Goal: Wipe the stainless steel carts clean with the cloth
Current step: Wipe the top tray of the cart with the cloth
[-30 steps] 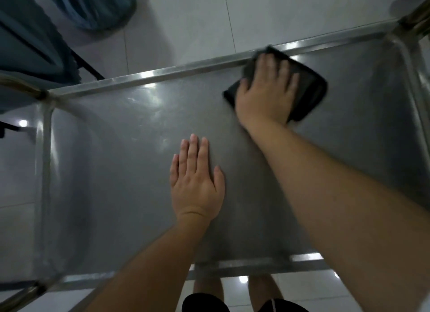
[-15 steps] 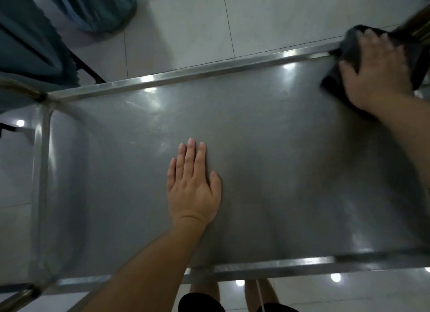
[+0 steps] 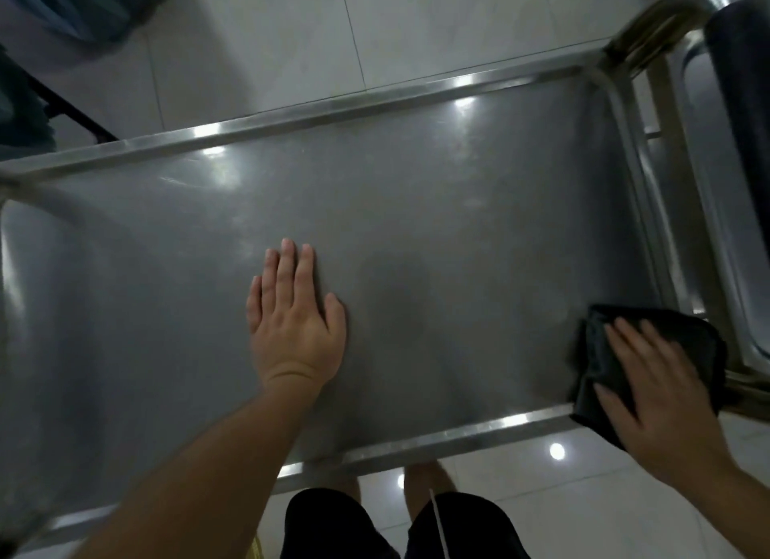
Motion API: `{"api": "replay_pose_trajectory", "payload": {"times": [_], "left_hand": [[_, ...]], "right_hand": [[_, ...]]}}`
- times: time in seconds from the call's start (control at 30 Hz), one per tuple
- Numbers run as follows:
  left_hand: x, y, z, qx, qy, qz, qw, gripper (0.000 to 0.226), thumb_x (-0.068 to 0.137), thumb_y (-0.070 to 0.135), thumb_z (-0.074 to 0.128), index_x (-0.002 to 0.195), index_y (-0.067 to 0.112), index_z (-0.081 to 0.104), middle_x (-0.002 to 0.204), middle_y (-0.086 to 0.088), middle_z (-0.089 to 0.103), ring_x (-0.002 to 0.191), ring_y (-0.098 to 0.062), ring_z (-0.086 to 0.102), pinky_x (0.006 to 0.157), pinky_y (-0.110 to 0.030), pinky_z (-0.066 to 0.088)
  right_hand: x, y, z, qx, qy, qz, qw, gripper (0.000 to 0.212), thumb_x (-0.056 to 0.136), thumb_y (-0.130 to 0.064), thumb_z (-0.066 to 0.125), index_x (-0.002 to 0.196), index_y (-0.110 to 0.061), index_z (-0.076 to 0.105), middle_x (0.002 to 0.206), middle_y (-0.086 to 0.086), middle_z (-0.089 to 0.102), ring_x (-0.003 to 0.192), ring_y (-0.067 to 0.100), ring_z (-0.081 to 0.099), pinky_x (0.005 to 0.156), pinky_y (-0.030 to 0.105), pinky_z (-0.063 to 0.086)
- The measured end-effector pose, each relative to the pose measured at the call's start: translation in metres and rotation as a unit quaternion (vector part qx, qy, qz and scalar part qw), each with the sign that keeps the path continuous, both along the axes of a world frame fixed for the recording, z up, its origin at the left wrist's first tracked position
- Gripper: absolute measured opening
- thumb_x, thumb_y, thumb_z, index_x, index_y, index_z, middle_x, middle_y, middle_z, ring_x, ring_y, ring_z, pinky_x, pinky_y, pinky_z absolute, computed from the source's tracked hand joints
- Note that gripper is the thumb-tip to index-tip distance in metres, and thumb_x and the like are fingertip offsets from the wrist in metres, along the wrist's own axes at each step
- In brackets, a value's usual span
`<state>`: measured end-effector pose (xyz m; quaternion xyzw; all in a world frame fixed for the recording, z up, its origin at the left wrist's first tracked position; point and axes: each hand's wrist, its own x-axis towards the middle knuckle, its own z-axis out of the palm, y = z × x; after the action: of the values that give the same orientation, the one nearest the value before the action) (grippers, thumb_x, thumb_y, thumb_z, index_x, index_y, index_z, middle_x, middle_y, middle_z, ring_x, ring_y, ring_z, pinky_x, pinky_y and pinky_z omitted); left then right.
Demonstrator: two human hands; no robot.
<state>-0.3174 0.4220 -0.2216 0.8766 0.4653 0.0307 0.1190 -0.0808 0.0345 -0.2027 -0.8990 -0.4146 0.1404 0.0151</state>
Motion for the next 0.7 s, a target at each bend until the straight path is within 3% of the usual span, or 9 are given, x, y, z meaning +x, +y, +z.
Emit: {"api": "replay_pose_trajectory", "payload": {"times": [0.13, 0.27, 0.37, 0.5, 0.6, 0.7], "left_hand": [[0.0, 0.0, -0.002, 0.017, 0.001, -0.008, 1.0, 0.074, 0.098, 0.043, 0.04, 0.168, 0.019, 0.029, 0.176, -0.004, 0.023, 0.163, -0.023, 0.014, 0.132, -0.043, 0.008], [-0.001, -0.001, -0.006, 0.017, 0.013, -0.011, 1.0, 0.074, 0.1, 0.044, 0.038, 0.169, 0.02, 0.025, 0.177, -0.002, 0.019, 0.164, -0.021, 0.01, 0.132, -0.043, 0.007], [0.0, 0.0, -0.005, 0.019, 0.014, -0.012, 1.0, 0.074, 0.1, 0.045, 0.038, 0.169, 0.02, 0.025, 0.177, -0.002, 0.019, 0.164, -0.021, 0.01, 0.132, -0.043, 0.007], [0.0, -0.001, -0.004, 0.018, 0.007, -0.008, 1.0, 0.074, 0.099, 0.044, 0.038, 0.168, 0.019, 0.028, 0.176, -0.003, 0.021, 0.164, -0.021, 0.012, 0.132, -0.045, 0.009], [0.0, -0.001, -0.004, 0.018, 0.005, -0.005, 1.0, 0.073, 0.099, 0.044, 0.038, 0.168, 0.019, 0.029, 0.176, -0.002, 0.022, 0.164, -0.021, 0.013, 0.132, -0.044, 0.01], [0.0, -0.001, -0.005, 0.012, 0.007, -0.006, 1.0, 0.073, 0.099, 0.044, 0.038, 0.168, 0.022, 0.028, 0.176, 0.0, 0.02, 0.164, -0.019, 0.011, 0.132, -0.043, 0.008]], "right_hand": [[0.012, 0.028, -0.001, -0.01, -0.007, 0.048, 0.999, 0.069, 0.105, -0.056, 0.026, 0.166, -0.023, 0.022, 0.169, 0.005, 0.03, 0.159, 0.029, 0.017, 0.126, 0.058, 0.015], [0.043, 0.137, -0.01, 0.048, -0.064, 0.072, 0.994, 0.069, 0.099, -0.047, 0.042, 0.16, -0.016, 0.037, 0.165, 0.007, 0.039, 0.156, 0.03, 0.027, 0.124, 0.058, 0.022], [0.081, 0.23, -0.015, 0.059, -0.062, 0.042, 0.995, 0.072, 0.096, -0.05, 0.04, 0.162, -0.023, 0.031, 0.167, 0.002, 0.034, 0.156, 0.027, 0.025, 0.126, 0.054, 0.018], [0.134, 0.33, -0.017, 0.053, -0.048, -0.032, 0.997, 0.075, 0.097, -0.058, 0.023, 0.166, -0.028, 0.014, 0.174, -0.004, 0.014, 0.16, 0.024, 0.008, 0.129, 0.049, 0.005], [0.137, 0.354, -0.019, 0.045, -0.047, -0.055, 0.996, 0.075, 0.098, -0.058, 0.017, 0.166, -0.028, 0.006, 0.175, -0.005, 0.005, 0.161, 0.024, 0.0, 0.129, 0.048, 0.001], [0.099, 0.321, -0.018, 0.06, -0.048, -0.026, 0.997, 0.075, 0.099, -0.056, 0.025, 0.166, -0.025, 0.014, 0.174, -0.003, 0.015, 0.16, 0.026, 0.01, 0.128, 0.049, 0.006]]}}
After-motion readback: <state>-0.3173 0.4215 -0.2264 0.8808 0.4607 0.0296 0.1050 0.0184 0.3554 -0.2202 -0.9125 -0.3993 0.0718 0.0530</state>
